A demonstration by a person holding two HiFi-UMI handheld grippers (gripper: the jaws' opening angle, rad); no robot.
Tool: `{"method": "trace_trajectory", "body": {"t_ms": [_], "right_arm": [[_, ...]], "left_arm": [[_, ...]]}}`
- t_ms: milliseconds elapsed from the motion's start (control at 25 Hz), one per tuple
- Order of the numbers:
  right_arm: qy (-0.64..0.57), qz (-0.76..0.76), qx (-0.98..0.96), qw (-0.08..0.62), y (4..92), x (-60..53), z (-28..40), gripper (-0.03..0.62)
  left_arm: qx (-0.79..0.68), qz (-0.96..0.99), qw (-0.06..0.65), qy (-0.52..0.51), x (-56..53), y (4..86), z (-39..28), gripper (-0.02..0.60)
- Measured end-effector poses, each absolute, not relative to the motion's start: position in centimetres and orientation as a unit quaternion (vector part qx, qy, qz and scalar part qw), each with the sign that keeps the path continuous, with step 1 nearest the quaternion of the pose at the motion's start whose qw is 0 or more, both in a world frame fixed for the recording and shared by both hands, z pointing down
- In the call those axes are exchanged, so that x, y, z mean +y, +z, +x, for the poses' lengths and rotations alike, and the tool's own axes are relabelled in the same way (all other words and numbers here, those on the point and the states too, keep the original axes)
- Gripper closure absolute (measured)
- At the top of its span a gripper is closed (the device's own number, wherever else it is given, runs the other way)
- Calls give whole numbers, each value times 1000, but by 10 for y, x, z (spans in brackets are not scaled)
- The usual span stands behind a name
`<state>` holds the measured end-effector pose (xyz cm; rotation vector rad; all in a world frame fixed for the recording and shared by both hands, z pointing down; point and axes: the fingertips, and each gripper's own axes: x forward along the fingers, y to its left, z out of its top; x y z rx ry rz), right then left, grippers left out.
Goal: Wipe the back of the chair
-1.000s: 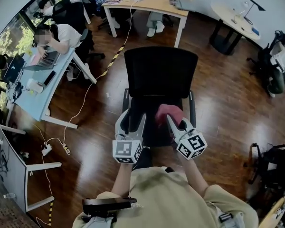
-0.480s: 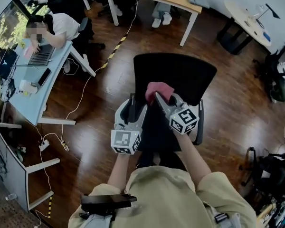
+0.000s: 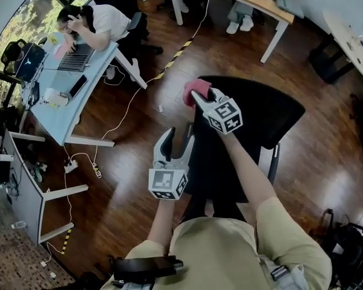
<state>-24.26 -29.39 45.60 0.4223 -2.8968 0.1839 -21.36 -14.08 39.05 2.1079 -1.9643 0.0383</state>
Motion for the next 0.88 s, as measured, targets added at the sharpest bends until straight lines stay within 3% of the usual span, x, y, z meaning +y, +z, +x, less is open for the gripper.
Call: {"method": "trace_trajectory", "body": {"t_ms": [200,400,600,880], "right_arm": [[95,179,-972,120,492,-334,-248,577],[75,224,-964,124,498,-359,-208,577],[84,298,-945,105,491,-379,-119,578],[95,444,-884,110,495,-395,58,579]], "left_arm": [[-676,721,146,30,-154,411,-214,344],[-649,744,156,39,-180,427,-186,344],[-605,777,168,41,-208,440,-137,344],[-537,824,174,40,-236,448,-53,344]]}}
